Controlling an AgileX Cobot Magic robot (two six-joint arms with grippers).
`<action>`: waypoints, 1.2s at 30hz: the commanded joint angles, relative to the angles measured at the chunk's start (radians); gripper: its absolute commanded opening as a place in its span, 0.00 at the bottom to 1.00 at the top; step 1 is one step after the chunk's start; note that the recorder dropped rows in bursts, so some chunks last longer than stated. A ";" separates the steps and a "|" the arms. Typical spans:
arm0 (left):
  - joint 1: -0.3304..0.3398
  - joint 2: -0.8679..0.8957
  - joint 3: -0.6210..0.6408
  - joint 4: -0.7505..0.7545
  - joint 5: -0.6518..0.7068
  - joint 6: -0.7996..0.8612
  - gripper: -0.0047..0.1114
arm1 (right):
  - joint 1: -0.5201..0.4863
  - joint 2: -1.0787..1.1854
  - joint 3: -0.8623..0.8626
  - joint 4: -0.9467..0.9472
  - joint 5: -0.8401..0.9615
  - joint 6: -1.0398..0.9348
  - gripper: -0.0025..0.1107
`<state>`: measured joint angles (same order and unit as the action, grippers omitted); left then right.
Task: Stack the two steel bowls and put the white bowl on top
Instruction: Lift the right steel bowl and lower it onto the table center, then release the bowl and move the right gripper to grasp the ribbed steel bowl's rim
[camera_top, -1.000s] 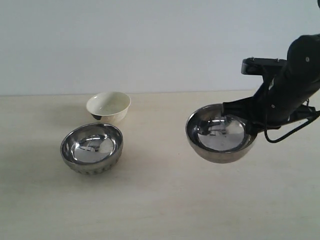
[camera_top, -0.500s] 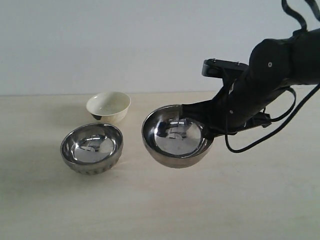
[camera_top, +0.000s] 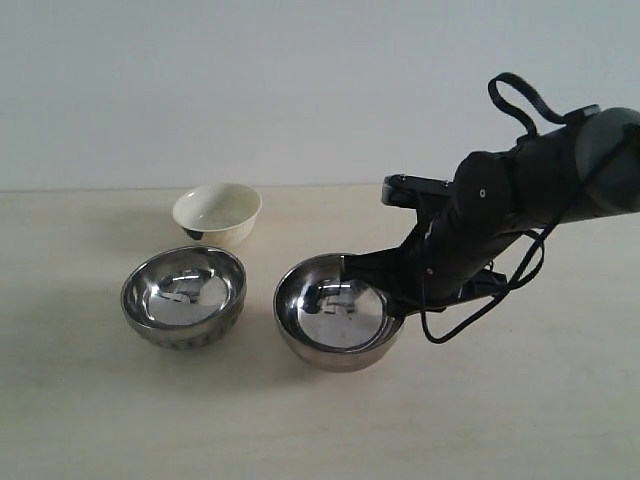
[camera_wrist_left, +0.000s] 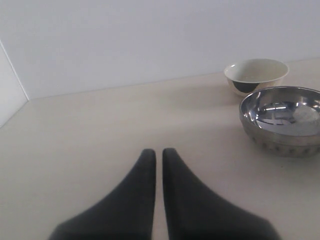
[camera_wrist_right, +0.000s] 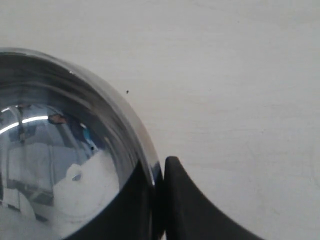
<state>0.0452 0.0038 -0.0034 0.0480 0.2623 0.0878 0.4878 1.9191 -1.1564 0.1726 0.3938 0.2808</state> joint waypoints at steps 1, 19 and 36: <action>0.002 -0.004 0.003 -0.007 -0.008 -0.010 0.07 | 0.001 0.020 -0.008 0.007 -0.034 -0.007 0.02; 0.002 -0.004 0.003 -0.007 -0.008 -0.010 0.07 | 0.001 0.045 -0.008 0.028 -0.049 -0.009 0.02; 0.002 -0.004 0.003 -0.007 -0.008 -0.010 0.07 | 0.001 -0.022 -0.008 0.013 0.030 -0.085 0.47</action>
<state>0.0452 0.0038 -0.0034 0.0480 0.2623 0.0878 0.4878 1.9476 -1.1625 0.1985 0.4137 0.2100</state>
